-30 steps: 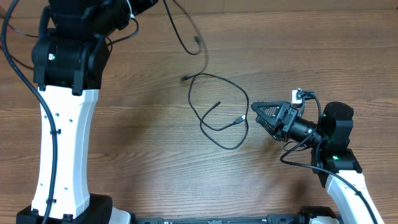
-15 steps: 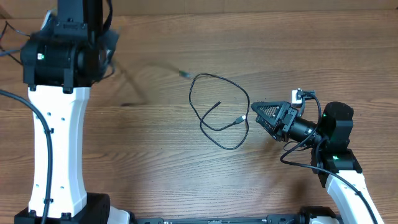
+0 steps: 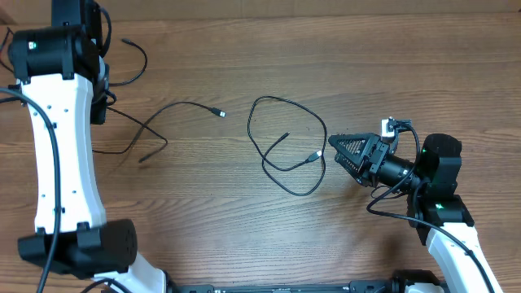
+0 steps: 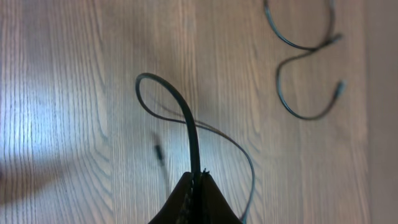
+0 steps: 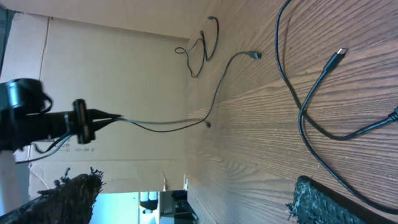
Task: Untangle cables
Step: 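Pull the left gripper with the cable leftward and lay it down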
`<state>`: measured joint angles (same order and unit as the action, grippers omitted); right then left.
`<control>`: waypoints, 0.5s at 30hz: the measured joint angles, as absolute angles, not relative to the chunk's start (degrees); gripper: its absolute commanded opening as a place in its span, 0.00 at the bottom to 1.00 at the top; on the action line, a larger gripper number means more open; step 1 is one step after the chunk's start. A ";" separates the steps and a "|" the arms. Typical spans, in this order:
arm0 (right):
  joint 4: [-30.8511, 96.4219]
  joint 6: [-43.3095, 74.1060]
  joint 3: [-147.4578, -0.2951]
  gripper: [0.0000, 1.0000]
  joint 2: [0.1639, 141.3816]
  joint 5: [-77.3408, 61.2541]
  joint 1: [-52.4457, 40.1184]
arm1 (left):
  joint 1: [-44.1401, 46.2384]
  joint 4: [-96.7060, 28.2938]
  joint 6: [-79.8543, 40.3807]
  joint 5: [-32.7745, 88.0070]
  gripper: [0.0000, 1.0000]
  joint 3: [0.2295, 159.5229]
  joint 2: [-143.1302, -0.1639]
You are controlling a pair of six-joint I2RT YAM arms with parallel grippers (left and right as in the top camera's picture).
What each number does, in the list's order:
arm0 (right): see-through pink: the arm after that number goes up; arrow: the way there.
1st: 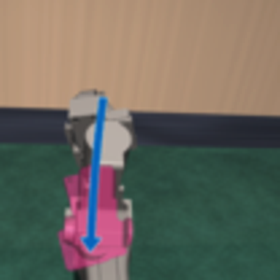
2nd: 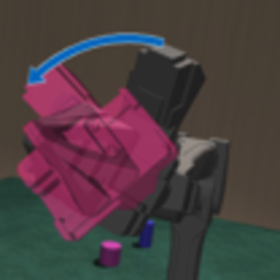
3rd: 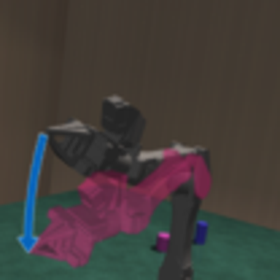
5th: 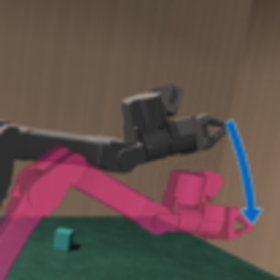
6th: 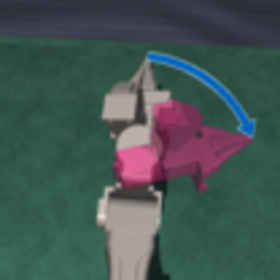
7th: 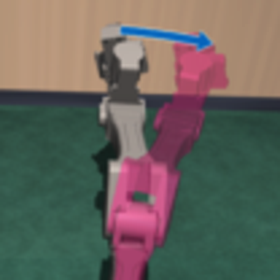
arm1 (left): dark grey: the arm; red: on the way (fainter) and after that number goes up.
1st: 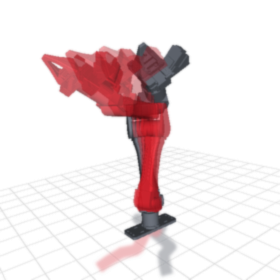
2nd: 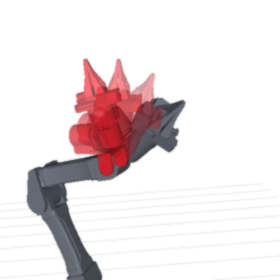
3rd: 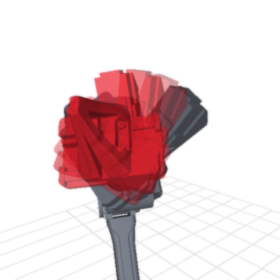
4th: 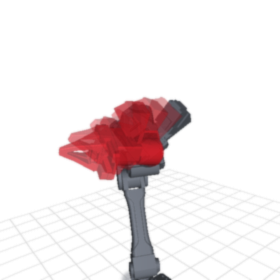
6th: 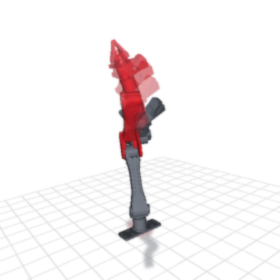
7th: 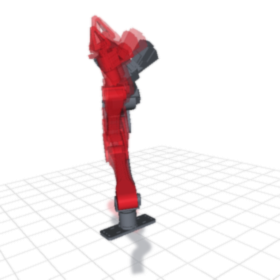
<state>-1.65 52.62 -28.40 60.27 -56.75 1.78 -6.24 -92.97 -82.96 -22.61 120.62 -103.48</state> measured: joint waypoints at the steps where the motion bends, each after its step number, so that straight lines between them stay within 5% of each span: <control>1: -1.65 52.56 -28.40 1.00 60.27 -56.77 1.78 | -6.85 -92.84 -83.15 -22.61 0.05 120.62 -104.25; 15: -1.58 52.47 -28.40 1.00 60.27 -56.71 1.78 | -17.72 -88.95 -83.90 -22.61 0.13 120.55 -114.63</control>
